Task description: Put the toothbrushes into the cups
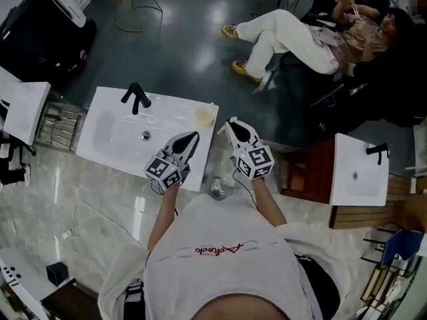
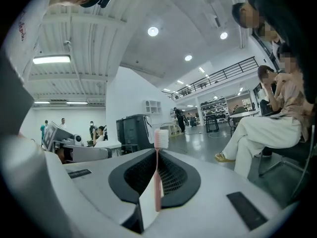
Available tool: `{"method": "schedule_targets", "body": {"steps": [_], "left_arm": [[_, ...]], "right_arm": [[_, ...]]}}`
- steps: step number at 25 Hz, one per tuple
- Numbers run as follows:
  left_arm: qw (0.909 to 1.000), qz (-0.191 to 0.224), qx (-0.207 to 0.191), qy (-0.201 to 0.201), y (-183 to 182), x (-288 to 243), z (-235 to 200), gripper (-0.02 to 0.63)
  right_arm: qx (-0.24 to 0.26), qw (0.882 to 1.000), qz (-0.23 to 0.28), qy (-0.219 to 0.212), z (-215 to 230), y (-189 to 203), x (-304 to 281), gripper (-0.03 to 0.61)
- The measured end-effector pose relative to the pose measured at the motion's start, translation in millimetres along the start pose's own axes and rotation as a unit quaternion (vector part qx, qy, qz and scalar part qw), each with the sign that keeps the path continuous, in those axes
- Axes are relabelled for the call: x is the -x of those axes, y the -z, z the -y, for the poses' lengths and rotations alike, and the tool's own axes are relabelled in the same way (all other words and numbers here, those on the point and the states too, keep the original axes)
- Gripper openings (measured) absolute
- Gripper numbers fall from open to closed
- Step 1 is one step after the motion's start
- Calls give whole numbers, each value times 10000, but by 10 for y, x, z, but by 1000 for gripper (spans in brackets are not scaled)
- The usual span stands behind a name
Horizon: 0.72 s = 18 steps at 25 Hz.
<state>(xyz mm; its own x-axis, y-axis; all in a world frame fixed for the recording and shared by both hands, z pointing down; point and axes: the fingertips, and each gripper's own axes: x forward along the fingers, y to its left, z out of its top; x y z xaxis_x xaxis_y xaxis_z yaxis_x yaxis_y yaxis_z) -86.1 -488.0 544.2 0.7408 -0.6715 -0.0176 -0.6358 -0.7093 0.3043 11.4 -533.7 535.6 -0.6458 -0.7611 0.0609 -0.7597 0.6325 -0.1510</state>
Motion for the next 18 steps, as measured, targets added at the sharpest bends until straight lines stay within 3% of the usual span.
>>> {"method": "schedule_targets", "body": {"steps": [10, 18], "left_arm": [[9989, 105, 19, -466, -45, -101, -349, 14], [9972, -29, 158, -726, 75, -45, -434, 14]], "right_arm": [[116, 9987, 88, -490, 153, -177, -562, 9], [-109, 9977, -57, -666, 182, 19, -728, 9]]}}
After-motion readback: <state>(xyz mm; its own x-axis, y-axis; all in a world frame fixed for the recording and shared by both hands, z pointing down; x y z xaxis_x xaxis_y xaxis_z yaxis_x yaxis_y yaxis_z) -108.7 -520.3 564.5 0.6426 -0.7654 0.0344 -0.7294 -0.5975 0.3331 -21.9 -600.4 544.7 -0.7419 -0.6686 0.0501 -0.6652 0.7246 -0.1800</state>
